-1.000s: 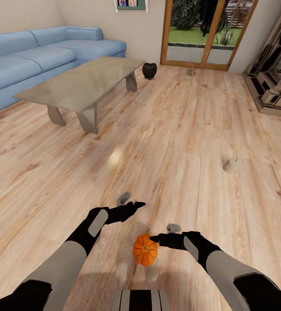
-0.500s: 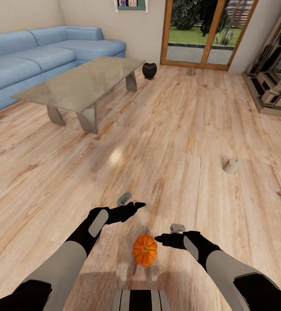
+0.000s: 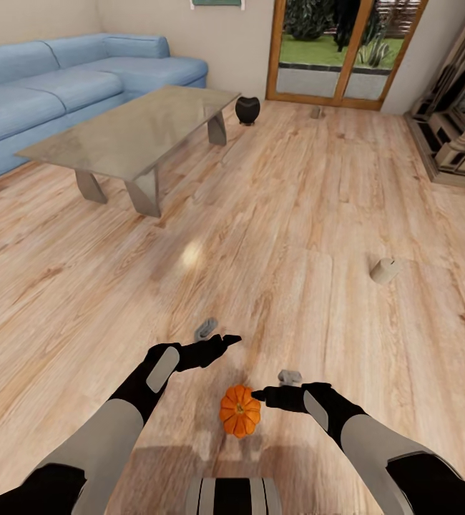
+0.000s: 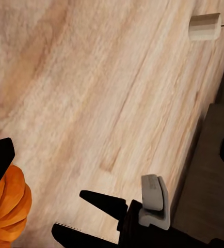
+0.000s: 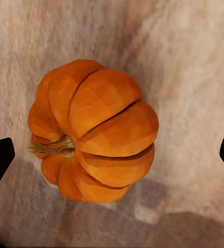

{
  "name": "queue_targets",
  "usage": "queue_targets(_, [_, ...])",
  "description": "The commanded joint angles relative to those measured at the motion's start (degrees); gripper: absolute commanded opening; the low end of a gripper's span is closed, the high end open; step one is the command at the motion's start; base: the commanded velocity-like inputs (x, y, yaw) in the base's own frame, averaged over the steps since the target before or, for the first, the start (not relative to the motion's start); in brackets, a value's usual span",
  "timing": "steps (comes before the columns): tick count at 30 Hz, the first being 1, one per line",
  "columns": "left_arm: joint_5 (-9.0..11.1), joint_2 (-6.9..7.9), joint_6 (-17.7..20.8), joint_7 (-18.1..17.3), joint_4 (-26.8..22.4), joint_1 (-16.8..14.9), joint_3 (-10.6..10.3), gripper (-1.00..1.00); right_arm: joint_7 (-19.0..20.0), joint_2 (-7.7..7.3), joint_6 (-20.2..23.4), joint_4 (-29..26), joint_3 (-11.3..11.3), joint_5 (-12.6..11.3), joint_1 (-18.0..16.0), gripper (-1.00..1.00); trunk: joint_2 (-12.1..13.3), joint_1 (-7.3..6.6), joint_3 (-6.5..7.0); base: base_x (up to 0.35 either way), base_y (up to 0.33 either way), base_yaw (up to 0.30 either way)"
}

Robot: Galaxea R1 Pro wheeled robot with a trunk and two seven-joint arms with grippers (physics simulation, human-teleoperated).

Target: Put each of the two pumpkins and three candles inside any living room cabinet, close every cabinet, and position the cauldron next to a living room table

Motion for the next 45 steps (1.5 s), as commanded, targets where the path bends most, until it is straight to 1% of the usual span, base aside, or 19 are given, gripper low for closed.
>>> queue_targets(1, [0.12, 0.01, 0.21, -0.06, -0.02, -0.02, -0.01, 1.0, 0.12, -0.04, 0.29, -0.07, 0.44, -0.6, -0.02, 1.0, -0.03, 0.01, -0.26, 0.0, 0.0, 0.0])
queue_targets(7, [0.12, 0.01, 0.21, -0.01, -0.02, -0.02, 0.01, 1.0, 1.33, 0.0, 0.29, -0.07, 0.47, -0.6, -0.04, 1.0, -0.11, 0.17, -1.59, 0.0, 0.0, 0.0])
queue_targets(17, [0.12, 0.01, 0.21, -0.06, -0.02, -0.02, 0.01, 1.0, 1.49, 0.05, 0.29, -0.07, 0.87, -0.57, -0.03, 1.0, -0.24, 0.42, -3.77, 0.0, 0.0, 0.001])
queue_targets(22, [0.12, 0.01, 0.21, -0.03, -0.02, -0.02, 0.01, 1.0, 1.51, 0.05, 0.29, -0.07, 1.46, -0.52, -0.02, 1.0, -0.31, 0.55, -4.81, 0.0, 0.0, 0.141])
queue_targets(27, [0.12, 0.01, 0.21, -0.07, -0.02, -0.02, 0.01, 1.0, 1.82, 0.05, 0.23, -0.07, 2.74, -0.51, -0.01, 1.0, -0.31, 0.55, -4.79, 0.0, 0.0, 0.076])
queue_targets(30, [0.12, 0.01, 0.21, -0.08, -0.02, -0.02, 0.01, 1.0, 1.94, 0.05, 0.21, -0.07, 3.14, -0.51, -0.01, 1.0, -0.31, 0.55, -4.79, 0.0, 0.0, 0.018])
queue_targets(45, [0.12, 0.01, 0.21, -0.08, -0.02, -0.02, 0.01, 1.0, 1.95, 0.05, -0.29, -0.07, 3.29, -0.51, -0.01, 1.0, -0.31, 0.55, -4.85, 0.0, 0.0, 0.055])
